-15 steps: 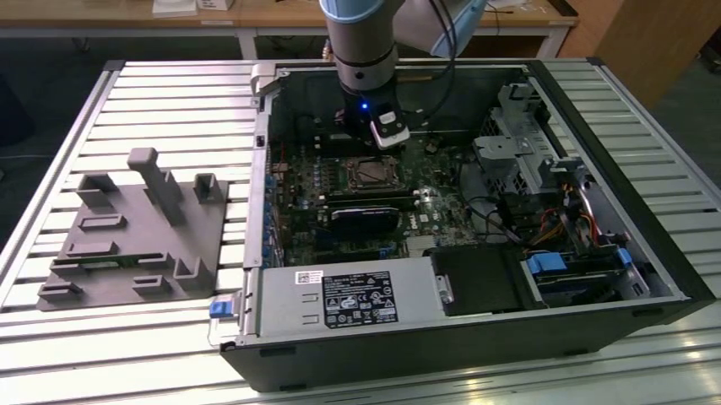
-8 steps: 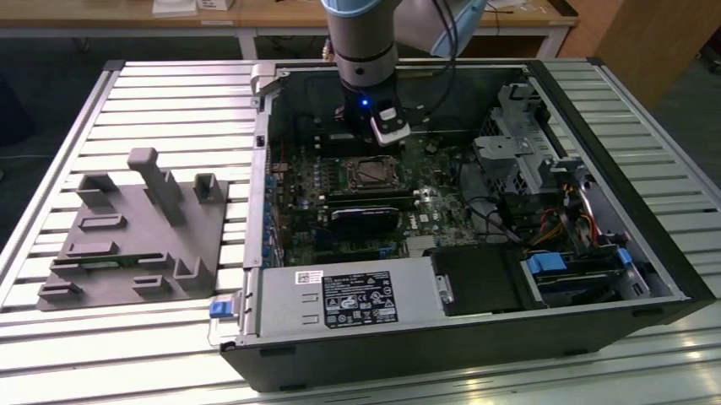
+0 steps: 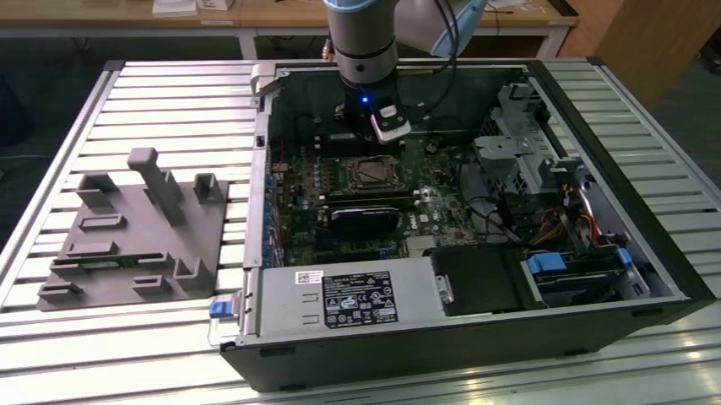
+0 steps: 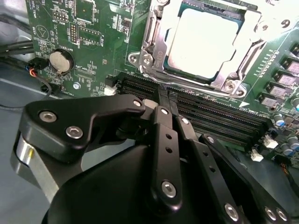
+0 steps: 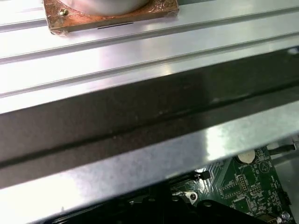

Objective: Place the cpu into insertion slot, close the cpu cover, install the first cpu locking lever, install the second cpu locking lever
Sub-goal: 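Install the first cpu locking lever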

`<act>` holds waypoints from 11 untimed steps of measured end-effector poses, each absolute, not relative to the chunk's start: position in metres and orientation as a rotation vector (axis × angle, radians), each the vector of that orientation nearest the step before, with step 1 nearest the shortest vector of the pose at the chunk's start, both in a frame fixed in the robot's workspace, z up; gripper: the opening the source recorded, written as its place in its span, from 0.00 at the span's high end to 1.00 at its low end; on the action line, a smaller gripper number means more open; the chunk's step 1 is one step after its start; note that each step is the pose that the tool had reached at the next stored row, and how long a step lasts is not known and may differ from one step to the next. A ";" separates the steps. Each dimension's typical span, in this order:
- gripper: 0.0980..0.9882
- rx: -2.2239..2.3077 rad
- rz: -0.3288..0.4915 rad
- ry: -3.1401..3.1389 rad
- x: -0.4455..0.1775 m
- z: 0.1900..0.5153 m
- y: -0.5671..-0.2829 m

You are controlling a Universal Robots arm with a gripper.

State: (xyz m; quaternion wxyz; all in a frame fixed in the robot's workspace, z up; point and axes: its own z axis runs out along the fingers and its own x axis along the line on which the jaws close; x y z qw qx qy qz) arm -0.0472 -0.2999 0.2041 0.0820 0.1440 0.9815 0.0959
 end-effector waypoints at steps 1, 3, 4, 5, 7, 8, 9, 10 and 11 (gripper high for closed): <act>0.99 0.430 0.287 2.932 -0.047 0.204 -0.300; 0.99 0.432 0.278 2.940 -0.047 0.204 -0.300; 0.99 0.434 0.269 2.952 -0.047 0.204 -0.300; 0.99 0.437 0.258 2.963 -0.046 0.203 -0.300; 0.99 0.440 0.232 2.984 -0.046 0.203 -0.300; 0.99 0.441 0.220 2.990 -0.045 0.203 -0.300; 0.99 0.441 0.208 2.993 -0.045 0.203 -0.300; 0.99 0.441 0.195 2.995 -0.045 0.203 -0.301; 0.99 0.440 0.183 2.997 -0.045 0.203 -0.302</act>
